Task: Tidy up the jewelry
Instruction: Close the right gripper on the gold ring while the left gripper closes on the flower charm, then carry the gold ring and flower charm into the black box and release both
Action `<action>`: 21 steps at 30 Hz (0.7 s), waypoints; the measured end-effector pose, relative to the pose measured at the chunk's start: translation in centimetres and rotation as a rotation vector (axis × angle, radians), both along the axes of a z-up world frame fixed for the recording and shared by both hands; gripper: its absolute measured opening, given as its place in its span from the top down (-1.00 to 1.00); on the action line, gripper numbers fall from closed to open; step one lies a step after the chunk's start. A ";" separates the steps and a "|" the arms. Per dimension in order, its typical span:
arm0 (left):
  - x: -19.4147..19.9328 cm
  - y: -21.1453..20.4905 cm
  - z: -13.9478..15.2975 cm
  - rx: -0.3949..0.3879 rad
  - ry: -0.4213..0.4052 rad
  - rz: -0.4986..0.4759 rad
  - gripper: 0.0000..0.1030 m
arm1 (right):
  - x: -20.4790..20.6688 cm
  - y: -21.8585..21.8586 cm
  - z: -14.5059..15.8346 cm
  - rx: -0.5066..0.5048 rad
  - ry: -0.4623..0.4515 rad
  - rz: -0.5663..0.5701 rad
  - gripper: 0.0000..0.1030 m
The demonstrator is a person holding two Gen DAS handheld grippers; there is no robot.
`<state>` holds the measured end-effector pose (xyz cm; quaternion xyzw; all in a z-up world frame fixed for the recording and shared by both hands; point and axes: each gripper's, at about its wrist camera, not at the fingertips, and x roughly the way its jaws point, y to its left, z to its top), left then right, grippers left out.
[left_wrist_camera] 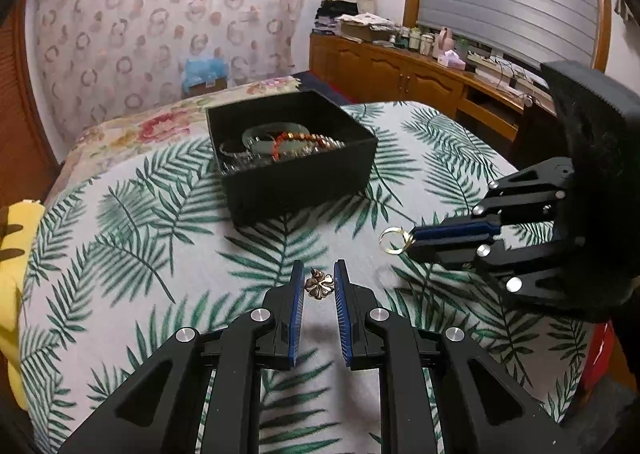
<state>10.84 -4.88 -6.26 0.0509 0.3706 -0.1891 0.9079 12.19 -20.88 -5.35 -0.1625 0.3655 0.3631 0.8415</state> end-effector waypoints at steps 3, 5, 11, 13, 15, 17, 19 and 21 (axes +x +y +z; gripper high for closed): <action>0.8 0.2 0.7 0.000 -0.015 0.008 0.73 | 0.9 -0.2 1.6 0.019 -0.035 -0.019 0.83; 1.5 0.4 1.4 -0.003 -0.028 0.014 0.73 | 1.8 -0.3 2.7 0.032 -0.063 -0.034 0.83; 3.7 0.7 3.1 -0.007 -0.072 0.032 0.73 | 5.7 0.2 3.9 0.050 -0.094 -0.080 0.83; 4.4 0.8 3.5 -0.009 -0.082 0.039 0.73 | 6.6 0.4 3.8 0.051 -0.092 -0.090 0.83; 5.2 0.9 4.1 -0.017 -0.092 0.046 0.73 | 7.2 0.6 3.8 0.049 -0.097 -0.094 0.83; 5.9 1.1 4.6 -0.022 -0.099 0.054 0.73 | 7.8 0.9 3.8 0.052 -0.099 -0.101 0.82; 6.5 1.1 4.9 -0.025 -0.103 0.059 0.73 | 8.4 0.9 3.8 0.061 -0.094 -0.104 0.82; 7.0 1.0 5.1 -0.031 -0.101 0.064 0.73 | 8.7 0.9 3.6 0.066 -0.082 -0.100 0.82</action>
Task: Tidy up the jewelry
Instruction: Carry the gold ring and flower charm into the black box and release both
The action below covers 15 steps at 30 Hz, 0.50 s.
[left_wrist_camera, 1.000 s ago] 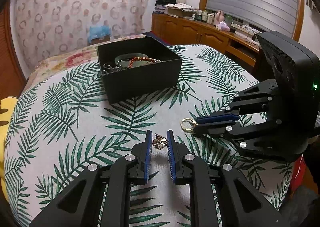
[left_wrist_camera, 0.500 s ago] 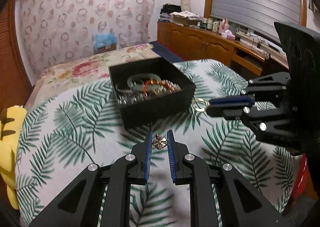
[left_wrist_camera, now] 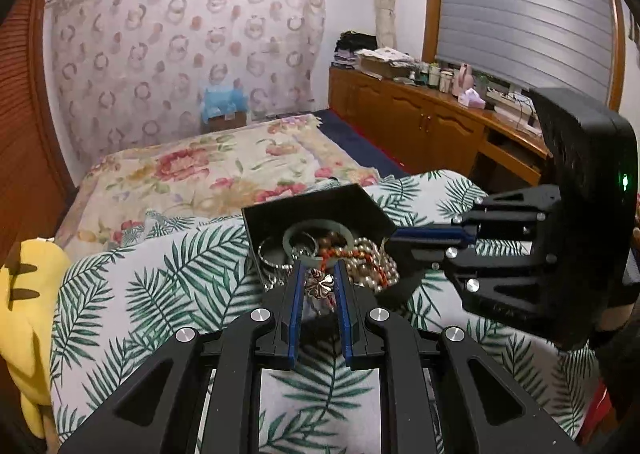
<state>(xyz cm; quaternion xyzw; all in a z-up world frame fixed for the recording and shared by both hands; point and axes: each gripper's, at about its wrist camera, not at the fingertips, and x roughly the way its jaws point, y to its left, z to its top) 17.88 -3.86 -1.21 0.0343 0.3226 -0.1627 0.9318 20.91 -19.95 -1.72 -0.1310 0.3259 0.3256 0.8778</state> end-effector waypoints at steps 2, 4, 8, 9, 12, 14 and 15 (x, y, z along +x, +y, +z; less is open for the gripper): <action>0.4 0.0 0.1 -0.002 0.000 0.002 0.73 | 0.2 -0.3 -0.1 0.003 0.004 -0.009 0.81; 0.9 -0.2 0.2 -0.013 0.001 0.008 0.73 | 0.1 -0.6 -0.2 0.007 0.004 -0.016 0.81; 1.9 -0.9 0.3 -0.010 0.004 0.008 0.73 | -0.4 -1.5 -0.3 0.026 0.006 -0.036 0.81; 2.1 -1.2 0.3 -0.007 0.005 0.007 0.73 | -0.6 -1.8 -0.3 0.029 0.005 -0.040 0.81; 2.8 -1.9 0.2 0.004 0.006 0.004 0.73 | -0.9 -2.8 -0.2 0.039 0.007 -0.051 0.81; 3.3 -2.4 0.2 0.011 0.008 0.003 0.73 | -1.1 -3.5 -0.1 0.047 0.011 -0.065 0.81; 3.6 -2.7 0.1 0.016 0.008 0.004 0.73 | -1.1 -3.8 -0.1 0.050 0.012 -0.070 0.81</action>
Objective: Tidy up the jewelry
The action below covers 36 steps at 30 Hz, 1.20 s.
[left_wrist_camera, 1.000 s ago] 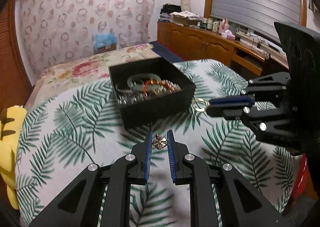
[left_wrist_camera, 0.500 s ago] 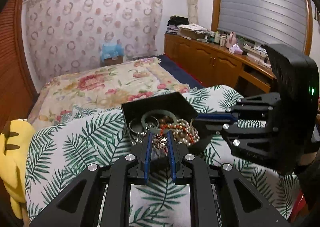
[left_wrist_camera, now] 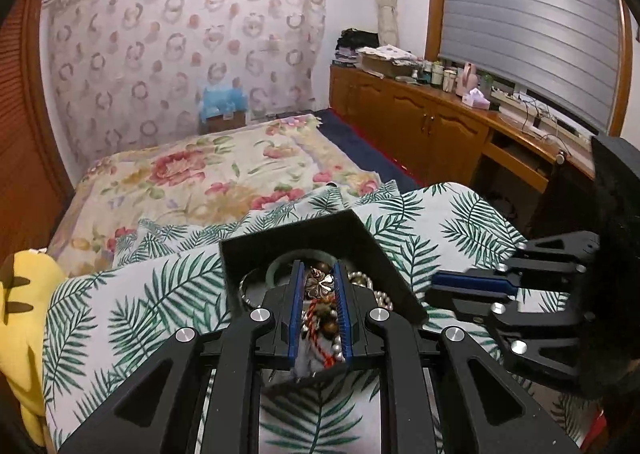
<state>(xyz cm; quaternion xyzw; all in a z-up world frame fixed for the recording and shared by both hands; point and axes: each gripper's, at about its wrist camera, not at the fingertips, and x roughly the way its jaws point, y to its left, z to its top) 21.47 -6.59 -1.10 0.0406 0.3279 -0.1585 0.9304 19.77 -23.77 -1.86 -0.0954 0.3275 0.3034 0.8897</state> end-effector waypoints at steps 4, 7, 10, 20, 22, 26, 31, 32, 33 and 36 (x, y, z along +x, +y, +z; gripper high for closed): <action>1.0 -1.1 -0.3 0.023 0.000 0.005 0.73 | -0.1 -1.4 -0.1 0.008 0.002 -0.024 0.81; 1.3 -1.6 -0.6 0.025 0.005 0.018 0.53 | -0.1 -2.1 -0.1 0.014 0.005 -0.039 0.81; 1.2 -1.7 -0.7 0.024 0.000 0.021 0.18 | -0.3 -2.7 -0.2 0.025 0.007 -0.053 0.81; -1.0 -0.1 0.0 0.034 -0.038 0.102 -0.69 | -1.0 -2.9 -0.2 0.055 0.014 -0.119 0.36; -2.0 0.6 0.3 0.026 -0.051 0.128 -0.80 | -1.3 -2.8 0.0 0.063 0.007 -0.130 0.09; -3.9 1.6 0.8 0.021 -0.071 0.164 -0.85 | -2.2 -2.7 0.4 0.078 -0.014 -0.165 -0.36; -6.9 2.9 1.5 0.039 -0.109 0.224 -0.85 | -3.7 -2.5 1.4 0.094 -0.044 -0.197 -0.82; -7.5 3.1 1.6 0.040 -0.102 0.235 -0.85 | -4.3 -2.4 1.7 0.099 -0.060 -0.203 -0.85; -7.8 3.1 1.6 0.045 -0.096 0.243 -0.85 | -4.8 -2.3 2.1 0.102 -0.072 -0.206 -0.91; -9.6 3.5 2.1 0.039 -0.101 0.236 -0.85 | -6.2 -2.2 3.3 0.115 -0.102 -0.215 -0.95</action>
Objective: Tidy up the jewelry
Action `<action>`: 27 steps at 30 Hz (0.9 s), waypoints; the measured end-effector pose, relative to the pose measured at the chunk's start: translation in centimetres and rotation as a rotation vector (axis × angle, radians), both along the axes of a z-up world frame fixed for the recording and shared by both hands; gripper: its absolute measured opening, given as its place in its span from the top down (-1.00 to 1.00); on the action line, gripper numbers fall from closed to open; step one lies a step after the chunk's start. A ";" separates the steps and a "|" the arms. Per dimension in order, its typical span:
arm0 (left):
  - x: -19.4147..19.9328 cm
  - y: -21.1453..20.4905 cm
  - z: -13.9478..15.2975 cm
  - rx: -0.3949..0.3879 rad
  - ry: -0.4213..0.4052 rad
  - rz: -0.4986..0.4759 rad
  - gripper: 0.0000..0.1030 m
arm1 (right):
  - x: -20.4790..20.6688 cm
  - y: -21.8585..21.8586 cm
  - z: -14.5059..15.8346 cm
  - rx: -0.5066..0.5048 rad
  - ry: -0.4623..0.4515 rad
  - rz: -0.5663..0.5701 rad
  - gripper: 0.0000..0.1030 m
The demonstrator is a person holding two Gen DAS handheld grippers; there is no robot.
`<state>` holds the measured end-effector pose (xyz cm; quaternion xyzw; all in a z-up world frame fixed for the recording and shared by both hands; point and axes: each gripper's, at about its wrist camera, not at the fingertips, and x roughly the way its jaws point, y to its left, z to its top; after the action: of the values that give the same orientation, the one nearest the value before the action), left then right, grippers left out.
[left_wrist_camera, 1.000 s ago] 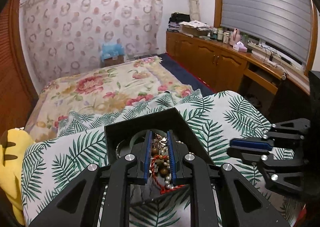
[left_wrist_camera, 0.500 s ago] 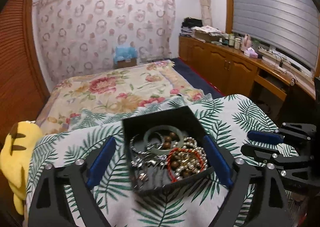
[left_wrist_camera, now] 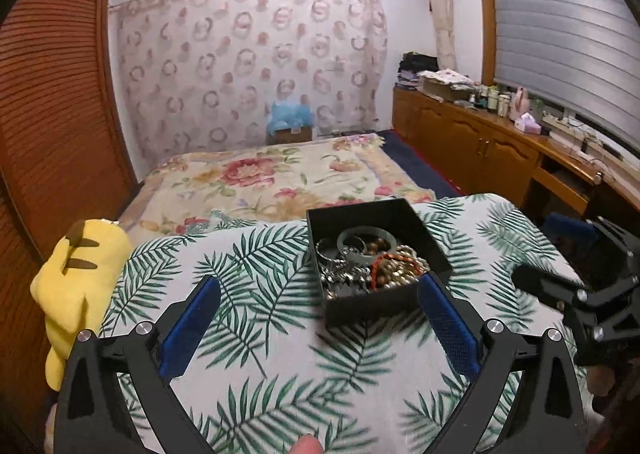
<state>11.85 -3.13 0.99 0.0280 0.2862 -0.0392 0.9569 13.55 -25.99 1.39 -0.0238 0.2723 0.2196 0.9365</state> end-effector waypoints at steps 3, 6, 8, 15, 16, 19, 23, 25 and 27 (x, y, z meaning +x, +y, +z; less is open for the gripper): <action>-1.7 0.5 0.7 -0.012 -0.018 0.000 -0.85 | -1.6 0.0 1.4 0.023 -0.037 -0.019 -0.95; -3.1 1.0 1.2 -0.017 -0.025 0.016 -0.85 | -2.8 -0.2 2.5 0.050 -0.065 -0.031 -0.95; -3.7 1.4 1.4 -0.022 -0.027 0.030 -0.85 | -3.3 -0.3 3.0 0.060 -0.075 -0.040 -0.95; -6.1 2.2 1.8 -0.018 -0.058 0.052 -0.85 | -5.2 -0.1 3.6 0.066 -0.106 -0.062 -0.95; -6.5 2.4 1.9 -0.019 -0.066 0.056 -0.85 | -5.4 -0.1 3.6 0.068 -0.108 -0.065 -0.95; -7.2 2.7 2.3 -0.031 -0.082 0.061 -0.85 | -6.4 -0.3 3.8 0.070 -0.126 -0.084 -0.95; -8.1 3.4 2.7 -0.038 -0.108 0.081 -0.85 | -7.2 -0.6 3.7 0.072 -0.142 -0.102 -0.95; -8.6 3.7 2.7 -0.042 -0.113 0.090 -0.85 | -7.4 -0.6 3.7 0.069 -0.143 -0.105 -0.95; -8.6 3.9 2.7 -0.041 -0.111 0.095 -0.85 | -7.6 -0.6 3.5 0.067 -0.142 -0.108 -0.95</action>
<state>3.21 0.75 3.68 -0.0032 0.2331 0.0020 0.9725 5.99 -26.62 4.94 0.0069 0.1984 0.1754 0.9643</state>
